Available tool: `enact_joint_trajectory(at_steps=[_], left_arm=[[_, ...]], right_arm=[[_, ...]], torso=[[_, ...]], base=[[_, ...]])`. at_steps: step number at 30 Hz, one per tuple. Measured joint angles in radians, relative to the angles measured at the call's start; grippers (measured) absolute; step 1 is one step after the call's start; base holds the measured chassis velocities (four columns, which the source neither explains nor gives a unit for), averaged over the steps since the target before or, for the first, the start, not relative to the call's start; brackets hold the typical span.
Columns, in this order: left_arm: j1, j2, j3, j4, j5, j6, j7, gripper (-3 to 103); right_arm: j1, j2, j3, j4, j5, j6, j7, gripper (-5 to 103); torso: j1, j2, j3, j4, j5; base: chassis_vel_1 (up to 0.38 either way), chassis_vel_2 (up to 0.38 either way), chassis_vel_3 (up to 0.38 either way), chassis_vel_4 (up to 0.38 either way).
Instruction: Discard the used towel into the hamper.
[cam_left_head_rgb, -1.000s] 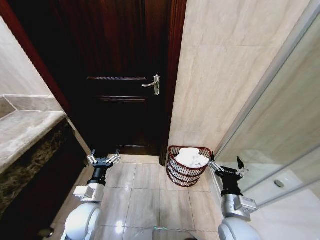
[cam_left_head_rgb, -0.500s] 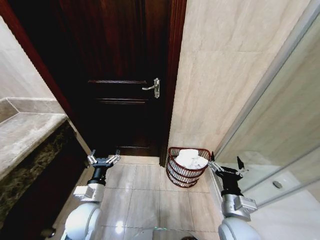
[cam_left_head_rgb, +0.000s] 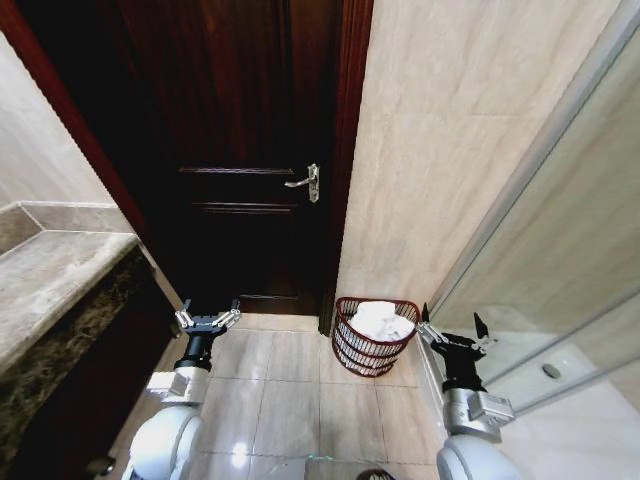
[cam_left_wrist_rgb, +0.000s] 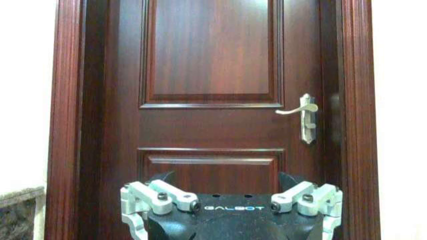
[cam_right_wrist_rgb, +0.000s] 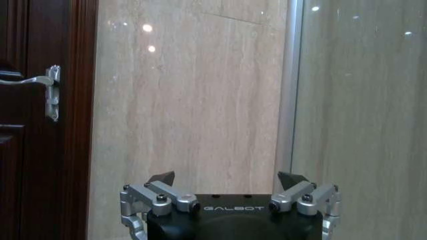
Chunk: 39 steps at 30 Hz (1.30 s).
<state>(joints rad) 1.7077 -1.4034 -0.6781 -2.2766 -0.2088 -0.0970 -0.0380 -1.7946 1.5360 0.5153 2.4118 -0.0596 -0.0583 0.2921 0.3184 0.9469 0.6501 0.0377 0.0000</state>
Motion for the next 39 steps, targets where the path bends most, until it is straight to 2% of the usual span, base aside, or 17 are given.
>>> enact_joint_trajectory(at_steps=[14,18,39], left_arm=[[0.000,0.000,0.000,0.000,0.000,0.000,0.000,100],[0.000,0.000,0.000,0.000,0.000,0.000,0.000,100],[0.000,0.000,0.000,0.000,0.000,0.000,0.000,100]], right_arm=[[0.000,0.000,0.000,0.000,0.000,0.000,0.000,100],[0.000,0.000,0.000,0.000,0.000,0.000,0.000,100],[0.000,0.000,0.000,0.000,0.000,0.000,0.000,100]], torso=[[0.027,0.061,0.034,0.0000,0.0000],[0.043,0.098,0.055,0.0000,0.0000],[0.087,0.195,0.108,0.0000,0.0000]], base=[[0.000,0.000,0.000,0.000],[0.000,0.000,0.000,0.000],[0.000,0.000,0.000,0.000]])
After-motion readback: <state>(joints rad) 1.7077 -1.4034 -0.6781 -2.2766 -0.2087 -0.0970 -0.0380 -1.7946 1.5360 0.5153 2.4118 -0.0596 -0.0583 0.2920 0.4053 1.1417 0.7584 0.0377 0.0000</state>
